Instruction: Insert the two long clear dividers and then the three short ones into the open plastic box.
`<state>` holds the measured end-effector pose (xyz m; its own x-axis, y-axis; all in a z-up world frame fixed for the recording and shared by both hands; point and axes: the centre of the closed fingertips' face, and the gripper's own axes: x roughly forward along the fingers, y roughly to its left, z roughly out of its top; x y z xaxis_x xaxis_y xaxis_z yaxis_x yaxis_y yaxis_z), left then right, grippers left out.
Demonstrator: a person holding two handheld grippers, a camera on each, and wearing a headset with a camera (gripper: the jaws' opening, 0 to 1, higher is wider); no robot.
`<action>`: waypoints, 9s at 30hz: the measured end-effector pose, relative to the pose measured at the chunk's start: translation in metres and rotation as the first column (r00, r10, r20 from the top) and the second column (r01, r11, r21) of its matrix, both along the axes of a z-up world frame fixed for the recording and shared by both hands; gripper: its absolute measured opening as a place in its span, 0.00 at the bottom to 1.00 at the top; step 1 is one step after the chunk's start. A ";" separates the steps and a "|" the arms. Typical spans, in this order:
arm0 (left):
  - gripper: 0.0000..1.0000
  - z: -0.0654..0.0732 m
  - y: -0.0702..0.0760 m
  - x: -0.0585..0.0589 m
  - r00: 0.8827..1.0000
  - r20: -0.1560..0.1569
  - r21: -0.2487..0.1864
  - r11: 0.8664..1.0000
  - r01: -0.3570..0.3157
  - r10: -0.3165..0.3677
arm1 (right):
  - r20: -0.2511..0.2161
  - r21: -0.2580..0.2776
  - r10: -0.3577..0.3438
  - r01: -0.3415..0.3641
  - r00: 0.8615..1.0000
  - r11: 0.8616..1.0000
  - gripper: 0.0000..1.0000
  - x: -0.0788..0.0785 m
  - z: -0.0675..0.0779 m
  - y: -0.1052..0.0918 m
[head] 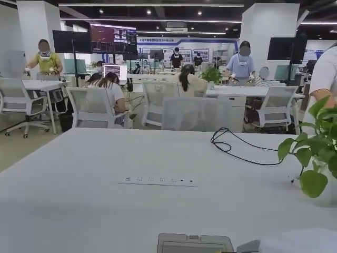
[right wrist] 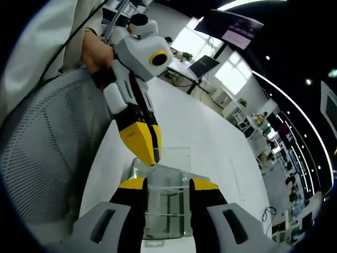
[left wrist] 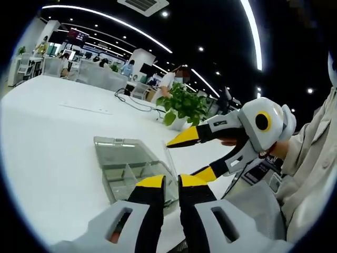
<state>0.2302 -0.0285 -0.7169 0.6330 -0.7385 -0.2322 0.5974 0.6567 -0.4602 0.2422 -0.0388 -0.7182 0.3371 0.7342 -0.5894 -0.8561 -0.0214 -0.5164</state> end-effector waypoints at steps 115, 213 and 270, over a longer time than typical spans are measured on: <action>0.13 -0.016 -0.007 -0.044 0.890 0.204 0.378 0.871 0.312 -0.407 | -0.363 -0.094 0.013 -0.051 0.932 0.994 0.02 -0.029 -0.008 -0.020; 0.57 -0.020 0.010 -0.018 0.957 0.200 0.353 0.927 0.130 -0.210 | -0.494 -0.596 -0.265 -0.101 0.828 0.797 0.03 0.029 -0.089 -0.054; 0.61 -0.004 0.052 -0.010 0.978 0.183 0.371 0.928 0.028 -0.102 | -0.530 -0.226 -0.417 0.351 0.738 0.909 0.39 0.015 -0.054 -0.074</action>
